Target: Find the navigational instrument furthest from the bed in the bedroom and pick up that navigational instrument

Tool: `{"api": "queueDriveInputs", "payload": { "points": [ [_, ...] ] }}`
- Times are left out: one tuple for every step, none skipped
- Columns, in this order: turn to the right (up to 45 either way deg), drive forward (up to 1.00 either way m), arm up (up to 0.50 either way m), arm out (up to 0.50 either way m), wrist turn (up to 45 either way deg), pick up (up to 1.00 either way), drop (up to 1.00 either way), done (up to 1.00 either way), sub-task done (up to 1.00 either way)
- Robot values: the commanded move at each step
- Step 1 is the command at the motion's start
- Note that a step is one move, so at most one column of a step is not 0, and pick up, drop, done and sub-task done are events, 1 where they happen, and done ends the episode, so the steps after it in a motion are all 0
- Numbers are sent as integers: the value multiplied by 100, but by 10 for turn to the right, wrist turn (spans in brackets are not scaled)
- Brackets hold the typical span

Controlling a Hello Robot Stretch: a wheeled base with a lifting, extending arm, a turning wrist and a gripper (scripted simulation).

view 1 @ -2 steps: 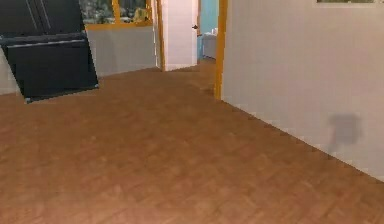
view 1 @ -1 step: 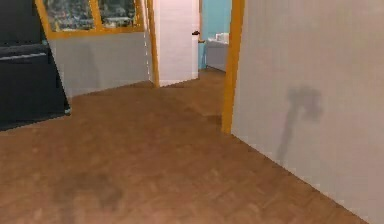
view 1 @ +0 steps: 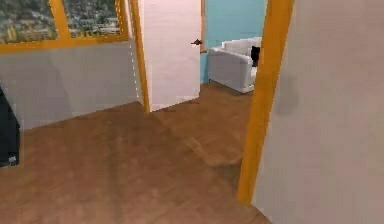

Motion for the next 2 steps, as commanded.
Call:
{"api": "queueDriveInputs", "payload": {
  "points": [
    [0, 100, 0, 0, 0, 0, 0, 0, 0],
    [-30, 0, 0, 0, 0, 0, 0, 0, 0]
  ]
}}
